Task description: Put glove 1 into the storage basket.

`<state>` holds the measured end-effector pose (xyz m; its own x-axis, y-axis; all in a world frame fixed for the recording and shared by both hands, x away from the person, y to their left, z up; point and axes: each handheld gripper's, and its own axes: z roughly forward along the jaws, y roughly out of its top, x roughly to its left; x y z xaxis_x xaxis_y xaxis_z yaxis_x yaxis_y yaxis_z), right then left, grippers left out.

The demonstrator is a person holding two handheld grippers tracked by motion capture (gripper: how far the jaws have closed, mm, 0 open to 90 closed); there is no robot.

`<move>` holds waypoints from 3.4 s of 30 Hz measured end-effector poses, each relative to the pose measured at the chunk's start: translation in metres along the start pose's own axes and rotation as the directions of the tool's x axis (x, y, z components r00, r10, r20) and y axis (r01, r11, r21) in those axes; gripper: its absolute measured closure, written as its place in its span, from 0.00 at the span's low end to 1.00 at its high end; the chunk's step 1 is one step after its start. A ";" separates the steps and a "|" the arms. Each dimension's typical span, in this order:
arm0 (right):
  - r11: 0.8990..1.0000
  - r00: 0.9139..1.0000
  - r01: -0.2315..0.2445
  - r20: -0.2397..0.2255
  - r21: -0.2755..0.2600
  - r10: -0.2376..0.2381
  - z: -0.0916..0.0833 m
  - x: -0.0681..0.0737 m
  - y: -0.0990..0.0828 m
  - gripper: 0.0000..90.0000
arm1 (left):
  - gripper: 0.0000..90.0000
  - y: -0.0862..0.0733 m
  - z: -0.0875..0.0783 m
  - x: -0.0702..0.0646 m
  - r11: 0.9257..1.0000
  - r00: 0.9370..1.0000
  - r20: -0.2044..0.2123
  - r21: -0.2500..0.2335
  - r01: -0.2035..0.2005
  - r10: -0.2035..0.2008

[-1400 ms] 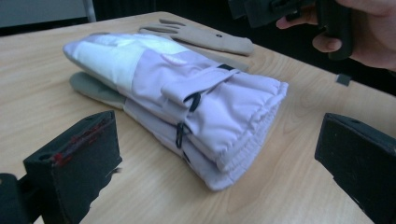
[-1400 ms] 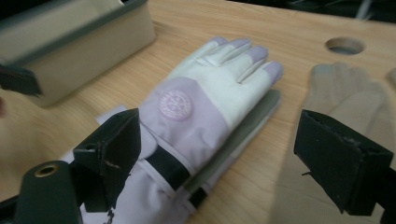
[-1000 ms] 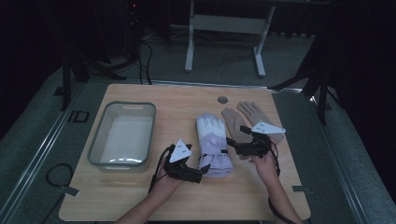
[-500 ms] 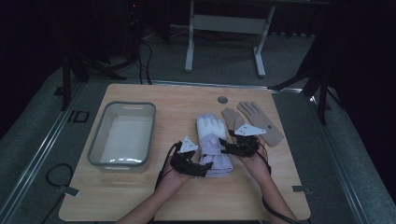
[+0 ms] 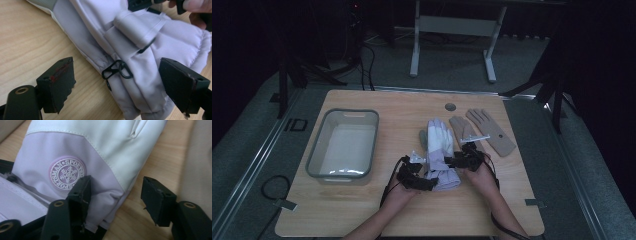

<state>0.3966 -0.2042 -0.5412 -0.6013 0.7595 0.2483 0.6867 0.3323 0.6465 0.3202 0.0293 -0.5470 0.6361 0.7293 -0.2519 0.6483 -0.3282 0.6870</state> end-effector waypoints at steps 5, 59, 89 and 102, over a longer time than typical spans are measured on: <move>1.000 0.997 0.001 -0.073 0.012 0.000 0.002 -0.002 -0.001 0.65 | 0.16 -0.003 0.003 0.006 1.000 0.999 0.029 0.018 0.023 -0.023; 0.996 0.999 0.013 -0.054 0.093 -0.008 0.012 0.021 0.013 0.84 | 0.84 -0.001 -0.018 0.028 0.996 0.983 0.182 0.086 0.017 -0.032; 0.994 0.993 0.101 0.065 -0.051 -0.097 -0.025 0.064 0.050 0.93 | 0.85 0.037 -0.070 0.032 0.991 0.980 0.158 0.028 -0.131 0.125; 0.987 0.988 0.145 0.061 -0.076 -0.140 -0.029 0.091 0.088 0.93 | 0.85 0.047 -0.108 0.051 0.992 0.983 0.133 -0.015 -0.129 0.129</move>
<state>0.3901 -0.1218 -0.4410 -0.6657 0.7380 0.1107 0.5596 0.3954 0.7283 0.3376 0.1156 -0.4537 0.7646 0.5943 -0.2493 0.5547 -0.4100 0.7240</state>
